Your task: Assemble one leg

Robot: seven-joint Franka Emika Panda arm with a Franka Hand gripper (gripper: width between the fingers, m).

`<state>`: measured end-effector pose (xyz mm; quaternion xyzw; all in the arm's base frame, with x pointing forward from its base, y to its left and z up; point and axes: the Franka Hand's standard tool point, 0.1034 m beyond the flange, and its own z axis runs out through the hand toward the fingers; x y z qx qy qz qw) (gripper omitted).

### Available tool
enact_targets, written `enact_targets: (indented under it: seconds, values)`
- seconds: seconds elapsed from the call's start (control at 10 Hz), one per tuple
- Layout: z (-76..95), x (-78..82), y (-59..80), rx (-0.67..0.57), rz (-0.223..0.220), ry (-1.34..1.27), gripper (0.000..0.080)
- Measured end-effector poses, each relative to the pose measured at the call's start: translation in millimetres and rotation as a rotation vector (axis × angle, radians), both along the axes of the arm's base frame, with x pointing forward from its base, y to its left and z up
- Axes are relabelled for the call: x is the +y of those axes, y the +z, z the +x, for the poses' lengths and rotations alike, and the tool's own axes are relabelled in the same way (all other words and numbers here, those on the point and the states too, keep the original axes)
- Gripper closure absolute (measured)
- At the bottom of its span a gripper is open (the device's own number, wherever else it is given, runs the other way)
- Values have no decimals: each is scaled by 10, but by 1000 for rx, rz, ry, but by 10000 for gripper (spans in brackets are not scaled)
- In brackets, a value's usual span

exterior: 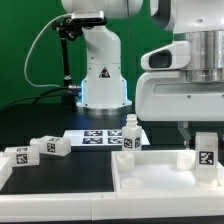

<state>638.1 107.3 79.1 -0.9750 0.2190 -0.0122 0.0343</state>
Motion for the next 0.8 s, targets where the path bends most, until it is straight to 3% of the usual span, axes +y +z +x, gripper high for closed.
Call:
enact_targets:
  seconds: [0.3, 0.5, 0.6, 0.8]
  values:
    - [12, -23, -13, 25, 44, -369, 514]
    - [-4, 73, -25, 11, 106, -832, 514]
    - [-20, 64, -27, 3, 157, -993, 514]
    - [-15, 58, -22, 18, 158, -998, 514]
